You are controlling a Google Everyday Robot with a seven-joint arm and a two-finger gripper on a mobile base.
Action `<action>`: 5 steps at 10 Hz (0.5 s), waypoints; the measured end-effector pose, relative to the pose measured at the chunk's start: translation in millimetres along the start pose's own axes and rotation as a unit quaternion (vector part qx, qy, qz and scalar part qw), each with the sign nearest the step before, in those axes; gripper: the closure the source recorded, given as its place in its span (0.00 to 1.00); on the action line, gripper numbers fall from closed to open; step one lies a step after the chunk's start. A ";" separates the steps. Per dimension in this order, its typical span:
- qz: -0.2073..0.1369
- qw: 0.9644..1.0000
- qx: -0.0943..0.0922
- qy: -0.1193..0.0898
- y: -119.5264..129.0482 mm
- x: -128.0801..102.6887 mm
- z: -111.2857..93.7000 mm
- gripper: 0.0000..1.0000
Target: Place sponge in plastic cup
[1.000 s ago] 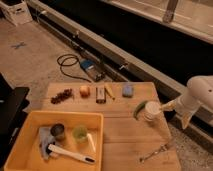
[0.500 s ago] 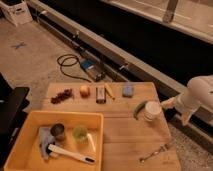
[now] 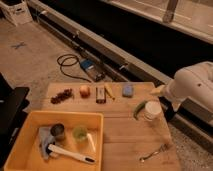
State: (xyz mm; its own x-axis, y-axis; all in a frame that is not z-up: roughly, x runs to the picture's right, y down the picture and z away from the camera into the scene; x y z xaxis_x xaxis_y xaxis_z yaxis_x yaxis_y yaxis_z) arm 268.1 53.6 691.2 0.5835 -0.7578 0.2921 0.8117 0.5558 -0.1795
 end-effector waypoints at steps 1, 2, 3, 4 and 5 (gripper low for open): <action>-0.023 1.000 0.004 0.008 -24.1 -9.1 -0.7 0.20; -0.047 0.999 0.009 0.015 -49.9 -19.3 -0.5 0.20; -0.058 0.998 0.012 0.017 -62.2 -25.0 0.2 0.20; -0.057 0.998 0.011 0.018 -60.5 -24.4 -0.1 0.20; -0.057 0.998 0.011 0.019 -60.9 -24.2 -0.3 0.20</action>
State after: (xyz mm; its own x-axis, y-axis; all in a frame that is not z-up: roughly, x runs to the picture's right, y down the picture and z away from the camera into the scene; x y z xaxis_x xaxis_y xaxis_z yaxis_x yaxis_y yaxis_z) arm 204.6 38.0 694.8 0.4876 -0.8289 0.2742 0.8727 0.4720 -0.1252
